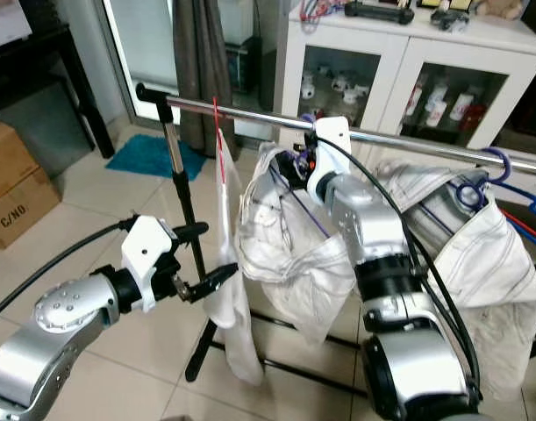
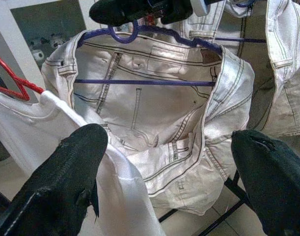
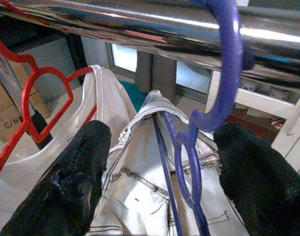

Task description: Hang hanger

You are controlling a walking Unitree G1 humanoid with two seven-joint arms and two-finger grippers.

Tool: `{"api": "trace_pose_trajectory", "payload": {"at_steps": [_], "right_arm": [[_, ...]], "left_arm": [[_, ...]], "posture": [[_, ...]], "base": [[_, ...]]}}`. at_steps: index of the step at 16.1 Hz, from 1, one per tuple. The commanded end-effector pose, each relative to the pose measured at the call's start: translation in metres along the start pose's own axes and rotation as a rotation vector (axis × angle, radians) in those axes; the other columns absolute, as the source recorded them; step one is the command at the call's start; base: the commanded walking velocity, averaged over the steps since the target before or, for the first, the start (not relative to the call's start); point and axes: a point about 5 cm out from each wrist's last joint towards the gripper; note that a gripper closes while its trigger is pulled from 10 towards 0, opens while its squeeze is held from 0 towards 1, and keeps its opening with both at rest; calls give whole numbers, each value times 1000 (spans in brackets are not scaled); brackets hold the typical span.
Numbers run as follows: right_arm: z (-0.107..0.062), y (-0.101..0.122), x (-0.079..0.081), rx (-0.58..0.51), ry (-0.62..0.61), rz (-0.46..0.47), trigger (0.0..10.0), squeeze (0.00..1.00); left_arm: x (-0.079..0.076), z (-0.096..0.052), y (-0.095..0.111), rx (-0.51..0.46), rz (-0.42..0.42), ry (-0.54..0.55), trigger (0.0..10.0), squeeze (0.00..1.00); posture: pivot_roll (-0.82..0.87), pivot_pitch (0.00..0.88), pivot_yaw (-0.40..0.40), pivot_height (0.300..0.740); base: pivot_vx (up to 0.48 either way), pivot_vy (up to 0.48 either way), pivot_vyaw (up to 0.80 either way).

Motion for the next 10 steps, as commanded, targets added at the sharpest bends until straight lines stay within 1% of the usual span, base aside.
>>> {"api": "trace_pose_trajectory", "payload": {"at_steps": [1, 3, 6, 10], "right_arm": [[1, 3, -3, 9, 2, -24, 0, 0], [5, 0, -2, 40, 23, -34, 0, 0], [6, -4, -7, 69, 8, -39, 0, 0], [6, -5, -10, 72, 8, -38, 0, 0]], "left_arm": [[0, -1, -1, 10, 6, -8, 10000, 0], [-1, -1, -2, 14, 4, -12, 10000, 0], [-2, -1, -3, 18, 3, -16, 10000, 0], [-1, -1, -3, 22, 8, -23, 10000, 0]], "posture": [[108, 0, -27, 740], [111, 0, -32, 740], [110, 0, -32, 740], [109, 0, -28, 740]], "base": [[0, 0, 0], [0, 0, 0], [0, 0, 0], [0, 0, 0]]}}
Point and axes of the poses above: a point about 5 cm out from each wrist's last joint towards the gripper, its own z axis pointing out of the wrist towards the gripper, its own y axis along the axis of the wrist's last joint, x = y × z, and after that the axes turned 7 degrees about -z, right-handed
